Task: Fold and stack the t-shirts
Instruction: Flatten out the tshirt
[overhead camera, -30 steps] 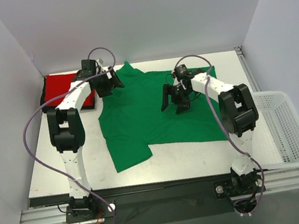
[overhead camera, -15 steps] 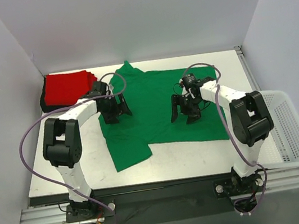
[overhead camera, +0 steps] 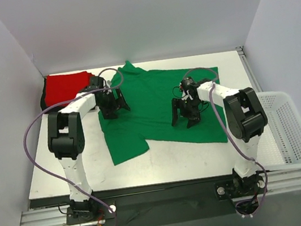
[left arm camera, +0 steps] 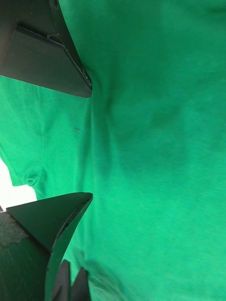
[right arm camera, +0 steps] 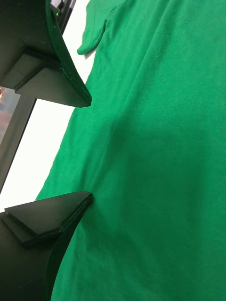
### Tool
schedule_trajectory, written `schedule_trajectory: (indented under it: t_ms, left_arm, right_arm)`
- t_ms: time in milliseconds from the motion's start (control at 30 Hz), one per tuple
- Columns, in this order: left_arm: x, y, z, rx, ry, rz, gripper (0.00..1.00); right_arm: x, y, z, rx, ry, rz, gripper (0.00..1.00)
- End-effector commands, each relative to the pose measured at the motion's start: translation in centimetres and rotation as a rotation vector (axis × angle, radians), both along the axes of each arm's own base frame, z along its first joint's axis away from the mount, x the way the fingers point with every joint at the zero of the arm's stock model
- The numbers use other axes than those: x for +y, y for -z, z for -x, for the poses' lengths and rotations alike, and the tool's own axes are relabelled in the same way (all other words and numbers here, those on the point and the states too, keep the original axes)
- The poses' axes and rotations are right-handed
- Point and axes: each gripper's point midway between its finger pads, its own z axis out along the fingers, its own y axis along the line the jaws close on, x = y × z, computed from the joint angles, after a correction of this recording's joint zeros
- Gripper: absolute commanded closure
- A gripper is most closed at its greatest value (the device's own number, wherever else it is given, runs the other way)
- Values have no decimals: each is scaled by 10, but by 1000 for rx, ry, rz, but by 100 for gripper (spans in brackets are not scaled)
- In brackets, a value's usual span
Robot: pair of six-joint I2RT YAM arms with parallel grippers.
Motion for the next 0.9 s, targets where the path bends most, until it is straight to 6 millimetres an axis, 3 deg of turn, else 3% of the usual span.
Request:
schedule_trajectory:
  t_ms: [0, 233, 367, 467, 533, 600, 667, 700, 733, 800, 833, 867]
  left_arm:
    - [19, 28, -9, 28, 45, -101, 6]
    - [30, 14, -37, -22, 65, -168, 5]
    - [30, -17, -47, -101, 82, -175, 5]
    - [25, -55, -45, -190, 92, -167, 5]
    - [27, -84, -36, -255, 82, -178, 5]
    - [32, -100, -15, -279, 54, -208, 5]
    - [36, -101, 4, -271, 18, -229, 5]
    - [45, -114, 15, -301, -16, -255, 6]
    - [54, -89, 39, -233, -25, -295, 6]
    - [74, -84, 64, -207, -70, -376, 7]
    - [84, -62, 87, -140, -69, -415, 7]
    - [93, -55, 102, -98, -80, -453, 8]
  right_arm:
    - [8, 15, 2, 52, 4, 12, 26]
    - [21, 8, -13, 40, 20, -24, 26]
    - [28, 3, -18, 34, 12, -43, 26]
    - [33, -8, -23, 13, 8, -64, 26]
    - [35, -18, -28, -13, 7, -77, 26]
    - [36, -26, -31, -36, 5, -84, 26]
    - [38, -32, -33, -47, 2, -94, 26]
    - [38, -36, -34, -53, 2, -98, 26]
    - [38, -39, -34, -59, 3, -103, 26]
    - [38, -44, -33, -73, 3, -105, 26]
    - [38, -47, -33, -81, -1, -105, 26]
    - [37, -51, -31, -88, 0, -108, 26]
